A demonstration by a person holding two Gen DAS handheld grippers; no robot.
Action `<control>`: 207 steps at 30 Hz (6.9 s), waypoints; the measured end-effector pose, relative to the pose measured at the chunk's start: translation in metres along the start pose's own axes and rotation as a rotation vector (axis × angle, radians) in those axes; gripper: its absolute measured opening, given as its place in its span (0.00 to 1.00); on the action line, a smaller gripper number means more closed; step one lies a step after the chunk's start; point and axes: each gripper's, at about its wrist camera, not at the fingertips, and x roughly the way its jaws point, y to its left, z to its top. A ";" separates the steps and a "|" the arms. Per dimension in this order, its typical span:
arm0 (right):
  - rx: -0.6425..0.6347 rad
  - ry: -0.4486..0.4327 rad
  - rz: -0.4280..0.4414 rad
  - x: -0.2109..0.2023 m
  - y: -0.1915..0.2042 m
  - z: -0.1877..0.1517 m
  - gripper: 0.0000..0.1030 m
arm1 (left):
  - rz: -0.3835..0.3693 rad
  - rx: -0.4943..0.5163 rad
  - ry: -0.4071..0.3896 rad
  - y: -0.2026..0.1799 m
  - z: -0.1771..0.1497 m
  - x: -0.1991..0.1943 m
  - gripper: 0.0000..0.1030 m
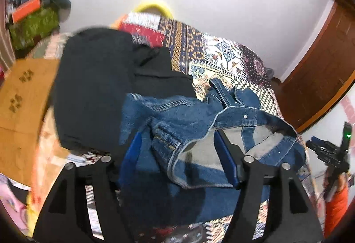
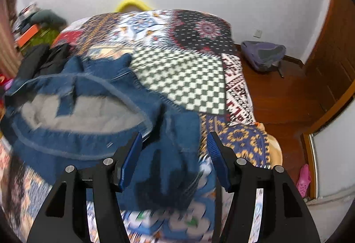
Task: Fold large clothes
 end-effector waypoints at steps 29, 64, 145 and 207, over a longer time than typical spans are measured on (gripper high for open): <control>-0.011 0.094 0.078 0.085 0.093 0.065 0.55 | 0.130 0.373 0.068 -0.087 0.021 0.091 0.68; -0.285 0.140 0.011 0.015 0.119 -0.036 0.55 | 0.352 0.078 0.055 0.034 -0.099 -0.017 0.79; 0.140 -0.016 0.009 -0.079 0.035 -0.062 0.56 | -0.169 0.127 0.059 -0.194 -0.090 0.045 0.10; 0.253 0.209 0.309 0.045 0.090 -0.017 0.60 | 0.048 0.270 0.008 -0.051 -0.068 0.018 0.77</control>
